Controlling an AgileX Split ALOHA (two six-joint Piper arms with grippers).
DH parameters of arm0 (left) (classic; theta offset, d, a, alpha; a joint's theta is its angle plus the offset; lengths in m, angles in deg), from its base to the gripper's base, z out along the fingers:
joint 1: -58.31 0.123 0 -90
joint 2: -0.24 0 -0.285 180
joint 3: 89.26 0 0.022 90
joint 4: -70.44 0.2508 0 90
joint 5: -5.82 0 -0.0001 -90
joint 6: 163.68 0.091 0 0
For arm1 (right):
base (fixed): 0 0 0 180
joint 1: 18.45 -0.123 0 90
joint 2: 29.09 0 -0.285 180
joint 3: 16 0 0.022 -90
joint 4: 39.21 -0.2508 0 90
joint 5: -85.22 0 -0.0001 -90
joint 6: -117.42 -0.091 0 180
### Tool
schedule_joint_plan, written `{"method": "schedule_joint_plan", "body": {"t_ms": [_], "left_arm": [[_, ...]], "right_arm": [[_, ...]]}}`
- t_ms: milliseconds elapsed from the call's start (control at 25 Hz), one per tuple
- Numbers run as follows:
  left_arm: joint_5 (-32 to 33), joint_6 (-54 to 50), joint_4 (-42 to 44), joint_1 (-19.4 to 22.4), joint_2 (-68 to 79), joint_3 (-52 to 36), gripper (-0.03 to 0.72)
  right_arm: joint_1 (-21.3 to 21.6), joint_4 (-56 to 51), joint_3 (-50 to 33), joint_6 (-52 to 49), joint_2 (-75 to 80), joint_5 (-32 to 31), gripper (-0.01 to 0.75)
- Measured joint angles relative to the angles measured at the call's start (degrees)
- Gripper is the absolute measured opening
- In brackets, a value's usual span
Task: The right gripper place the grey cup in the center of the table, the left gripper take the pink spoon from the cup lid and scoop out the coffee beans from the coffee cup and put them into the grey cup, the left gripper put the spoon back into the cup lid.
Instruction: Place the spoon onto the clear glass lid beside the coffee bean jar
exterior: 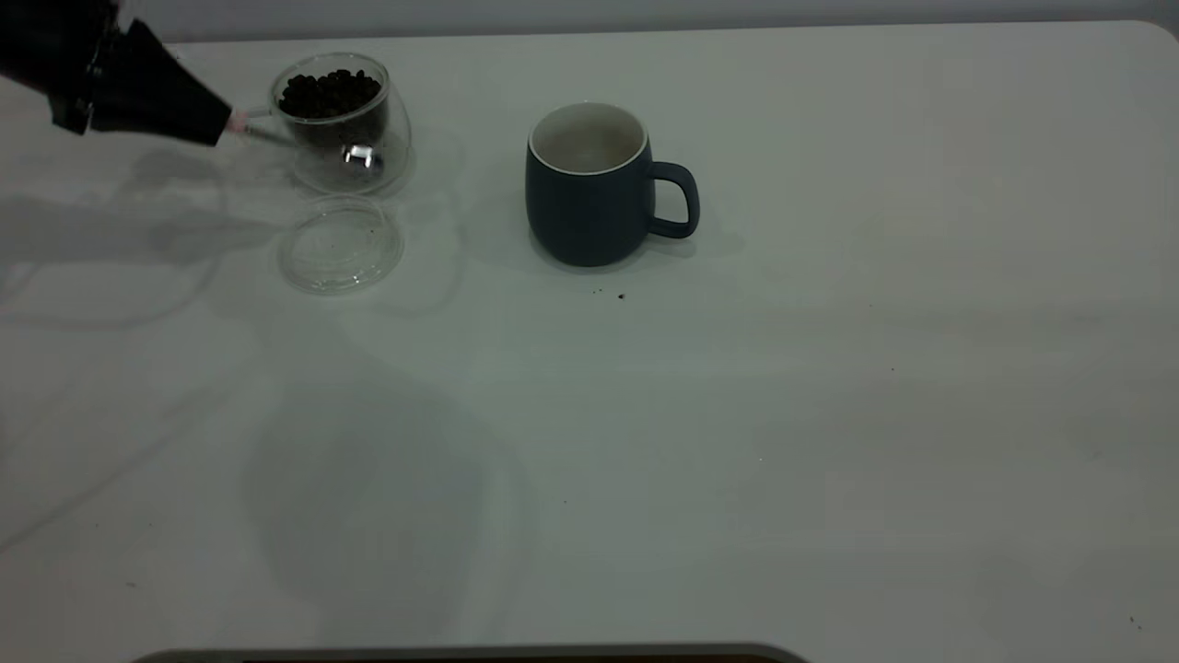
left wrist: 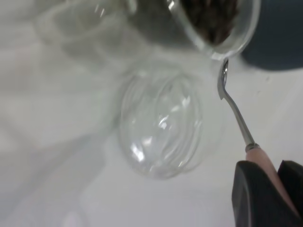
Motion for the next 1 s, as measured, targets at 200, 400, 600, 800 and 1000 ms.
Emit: {"method": "schedule_joint_plan", "body": {"t_ms": [200, 400, 600, 800, 1000], "left_arm": [[0.00, -0.25, 2.46, 0.04, 0.00, 0.00, 0.115], [0.07, -0.75, 5.43, 0.04, 0.00, 0.00, 0.115], [0.07, -1.38, 5.04, 0.04, 0.82, 0.04, 0.115], [0.07, -2.34, 4.52, -0.11, 3.12, 0.04, 0.115], [0.07, -2.39, 3.34, -0.11, 3.50, 0.04, 0.115]], "right_arm": [[0.00, 0.00, 0.00, 0.00, 0.00, 0.00, 0.529], [0.00, 0.00, 0.00, 0.00, 0.00, 0.00, 0.529], [0.00, 0.00, 0.00, 0.00, 0.00, 0.00, 0.529], [0.00, 0.00, 0.00, 0.00, 0.00, -0.05, 0.529], [0.00, 0.00, 0.00, 0.00, 0.00, -0.05, 0.529]]}}
